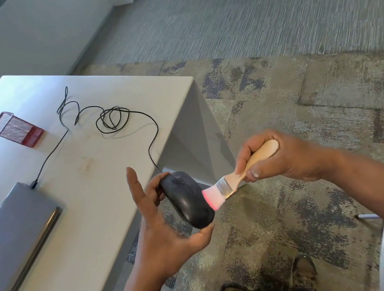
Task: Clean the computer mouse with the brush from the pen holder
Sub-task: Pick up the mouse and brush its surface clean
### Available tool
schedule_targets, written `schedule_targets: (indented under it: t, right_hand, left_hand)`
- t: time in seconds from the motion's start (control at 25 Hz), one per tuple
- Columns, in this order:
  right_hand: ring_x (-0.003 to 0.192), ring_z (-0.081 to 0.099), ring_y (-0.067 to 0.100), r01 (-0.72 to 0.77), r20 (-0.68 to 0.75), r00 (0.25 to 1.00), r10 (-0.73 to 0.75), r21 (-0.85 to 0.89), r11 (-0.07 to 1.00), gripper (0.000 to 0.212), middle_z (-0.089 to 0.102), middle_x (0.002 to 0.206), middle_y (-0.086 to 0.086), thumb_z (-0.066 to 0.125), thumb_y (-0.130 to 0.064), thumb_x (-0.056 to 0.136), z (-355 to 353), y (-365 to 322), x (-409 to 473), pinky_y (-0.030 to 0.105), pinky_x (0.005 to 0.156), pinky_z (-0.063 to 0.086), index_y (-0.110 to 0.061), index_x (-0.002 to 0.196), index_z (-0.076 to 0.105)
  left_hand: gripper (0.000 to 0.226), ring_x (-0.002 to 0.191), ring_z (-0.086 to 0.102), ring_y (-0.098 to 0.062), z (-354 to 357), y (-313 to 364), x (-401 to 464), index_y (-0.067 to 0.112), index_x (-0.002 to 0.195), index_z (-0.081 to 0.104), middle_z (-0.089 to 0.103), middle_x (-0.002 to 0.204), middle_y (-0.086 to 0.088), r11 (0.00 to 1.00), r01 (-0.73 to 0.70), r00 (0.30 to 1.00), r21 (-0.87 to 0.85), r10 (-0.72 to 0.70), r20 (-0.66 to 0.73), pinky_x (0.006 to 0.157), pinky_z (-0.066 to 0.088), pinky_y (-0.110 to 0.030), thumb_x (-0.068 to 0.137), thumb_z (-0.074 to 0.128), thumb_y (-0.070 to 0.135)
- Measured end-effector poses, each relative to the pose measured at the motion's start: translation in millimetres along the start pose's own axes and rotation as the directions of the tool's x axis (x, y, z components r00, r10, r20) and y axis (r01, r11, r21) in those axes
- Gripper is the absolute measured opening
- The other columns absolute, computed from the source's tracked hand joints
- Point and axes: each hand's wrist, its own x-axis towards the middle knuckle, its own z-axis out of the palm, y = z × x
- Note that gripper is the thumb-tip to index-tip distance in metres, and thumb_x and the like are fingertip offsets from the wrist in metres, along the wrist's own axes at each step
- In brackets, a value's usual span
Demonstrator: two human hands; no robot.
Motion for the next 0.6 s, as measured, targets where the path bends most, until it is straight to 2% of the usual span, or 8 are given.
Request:
schedule_targets:
  t: [0.16,0.24,0.32,0.4,0.44,0.52,0.56,0.6]
  right_hand:
    - [0.061,0.051,0.019,-0.068,-0.097,0.994,0.049,-0.209,0.976,0.016,0.065,0.070,0.001,0.073,-0.010,0.070,-8,-1,-3,0.026,0.051,0.042,-0.020,0.081,0.079]
    - [0.068,0.059,0.021,0.021,-0.134,0.990,-0.034,-0.094,0.995,0.016,0.070,0.075,0.005,0.074,-0.007,0.074,-5,-10,1,0.032,0.061,0.049,-0.015,0.087,0.078]
    - [0.073,0.068,0.018,0.134,-0.155,0.980,-0.123,0.058,0.989,0.016,0.075,0.079,0.008,0.071,-0.004,0.080,5,-22,9,0.030,0.067,0.056,-0.009,0.094,0.077]
    - [0.074,0.071,0.017,0.180,-0.189,0.968,-0.163,0.076,0.981,0.018,0.076,0.081,0.011,0.069,-0.004,0.082,18,-31,21,0.027,0.068,0.058,-0.005,0.100,0.075]
    - [0.074,0.071,0.019,0.180,-0.205,0.965,-0.167,0.049,0.982,0.021,0.077,0.083,0.013,0.069,-0.005,0.082,24,-35,26,0.028,0.068,0.059,-0.005,0.102,0.075]
    - [0.077,0.070,0.031,0.149,-0.227,0.960,-0.162,-0.072,0.986,0.023,0.076,0.091,0.018,0.070,-0.009,0.082,33,-41,33,0.042,0.071,0.060,-0.013,0.104,0.076]
    - [0.078,0.070,0.034,0.129,-0.227,0.960,-0.162,-0.154,0.980,0.022,0.076,0.091,0.015,0.071,-0.010,0.083,36,-43,34,0.047,0.071,0.058,-0.018,0.103,0.077]
    - [0.074,0.068,0.028,0.117,-0.219,0.961,-0.168,-0.230,0.966,0.021,0.076,0.088,0.006,0.071,-0.010,0.084,37,-44,35,0.043,0.065,0.056,-0.022,0.101,0.077]
  left_hand:
    - [0.161,0.148,0.053,-0.017,-3,-3,1,0.034,0.169,-0.026,0.050,0.156,-0.003,1.000,-0.003,1.000,0.013,0.003,0.028,0.124,0.035,-0.021,0.066,0.096,0.040]
    - [0.162,0.147,0.053,-0.016,-2,-4,0,0.039,0.169,-0.027,0.049,0.157,0.000,1.000,0.008,0.999,0.022,-0.009,0.048,0.124,0.035,-0.020,0.065,0.097,0.040]
    - [0.163,0.147,0.053,-0.018,0,-5,-1,0.041,0.168,-0.027,0.047,0.158,0.002,1.000,0.013,0.998,0.028,-0.015,0.069,0.124,0.036,-0.022,0.065,0.098,0.041]
    - [0.163,0.148,0.052,-0.022,1,-6,-1,0.041,0.168,-0.029,0.046,0.159,0.002,0.999,0.003,0.996,0.042,-0.006,0.093,0.124,0.039,-0.027,0.065,0.099,0.042]
    - [0.163,0.149,0.051,-0.023,2,-7,-2,0.041,0.168,-0.029,0.045,0.159,0.002,0.999,-0.004,0.995,0.049,-0.001,0.102,0.124,0.040,-0.030,0.066,0.099,0.042]
    - [0.163,0.149,0.051,-0.024,3,-7,-3,0.040,0.168,-0.030,0.045,0.159,0.003,0.998,-0.010,0.994,0.055,0.004,0.106,0.124,0.041,-0.034,0.066,0.098,0.042]
    - [0.163,0.149,0.051,-0.024,3,-7,-3,0.040,0.168,-0.030,0.045,0.159,0.003,0.998,-0.009,0.995,0.056,0.004,0.104,0.124,0.041,-0.036,0.067,0.098,0.041]
    - [0.163,0.149,0.051,-0.024,4,-7,-3,0.040,0.167,-0.030,0.045,0.159,0.003,0.998,-0.008,0.995,0.056,0.002,0.103,0.124,0.041,-0.036,0.067,0.098,0.041]
